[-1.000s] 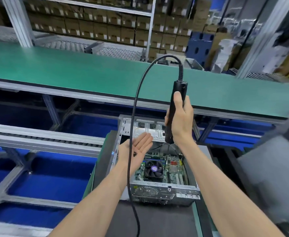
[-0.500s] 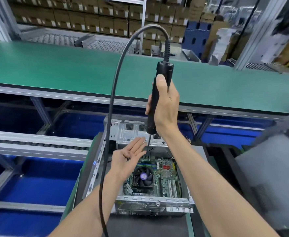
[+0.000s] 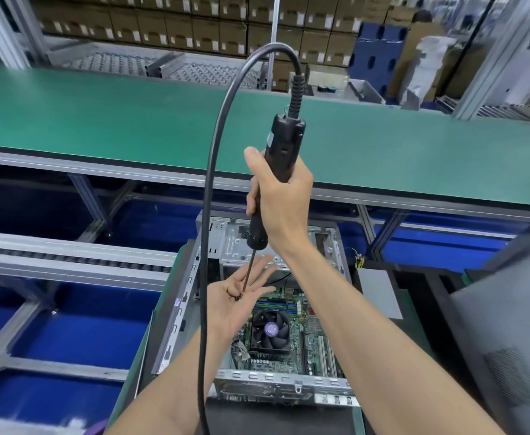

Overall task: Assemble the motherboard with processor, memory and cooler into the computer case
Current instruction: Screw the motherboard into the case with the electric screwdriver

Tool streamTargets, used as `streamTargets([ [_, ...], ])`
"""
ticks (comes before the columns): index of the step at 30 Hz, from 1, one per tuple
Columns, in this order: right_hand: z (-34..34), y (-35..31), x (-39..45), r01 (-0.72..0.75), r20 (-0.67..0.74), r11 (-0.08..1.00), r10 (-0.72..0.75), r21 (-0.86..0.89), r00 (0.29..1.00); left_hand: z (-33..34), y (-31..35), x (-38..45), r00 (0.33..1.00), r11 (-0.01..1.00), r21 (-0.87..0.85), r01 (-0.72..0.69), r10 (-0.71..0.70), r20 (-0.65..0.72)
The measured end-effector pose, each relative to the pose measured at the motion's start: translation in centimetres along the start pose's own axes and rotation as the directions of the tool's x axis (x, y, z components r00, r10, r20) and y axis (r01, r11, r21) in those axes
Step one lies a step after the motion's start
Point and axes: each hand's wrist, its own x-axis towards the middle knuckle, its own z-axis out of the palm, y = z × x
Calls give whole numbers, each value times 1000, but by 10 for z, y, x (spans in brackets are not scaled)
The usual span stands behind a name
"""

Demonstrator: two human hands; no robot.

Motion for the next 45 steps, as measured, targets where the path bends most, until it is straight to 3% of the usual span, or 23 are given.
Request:
streamTargets([
  [23,-10,2,4,7,-11,999,-7,49,1000,9,0,-7,999,988,-151,33,-35,-9],
  [36,-13,-1,5,33,-44,999,-31,38,999,2,0,-5,998,997,-75,36,-32,56],
  [39,-15,-4,7,49,-54,998,-47,29,997,0,-3,-6,1000,997,-77,-8,7,-19],
  [41,-16,-5,9,55,-64,998,-54,23,997,0,-2,-7,991,999,24,-31,34,-133],
  [45,-19,-6,10,61,-83,998,-59,22,995,3,-5,-13,971,980,187,68,-22,-236],
])
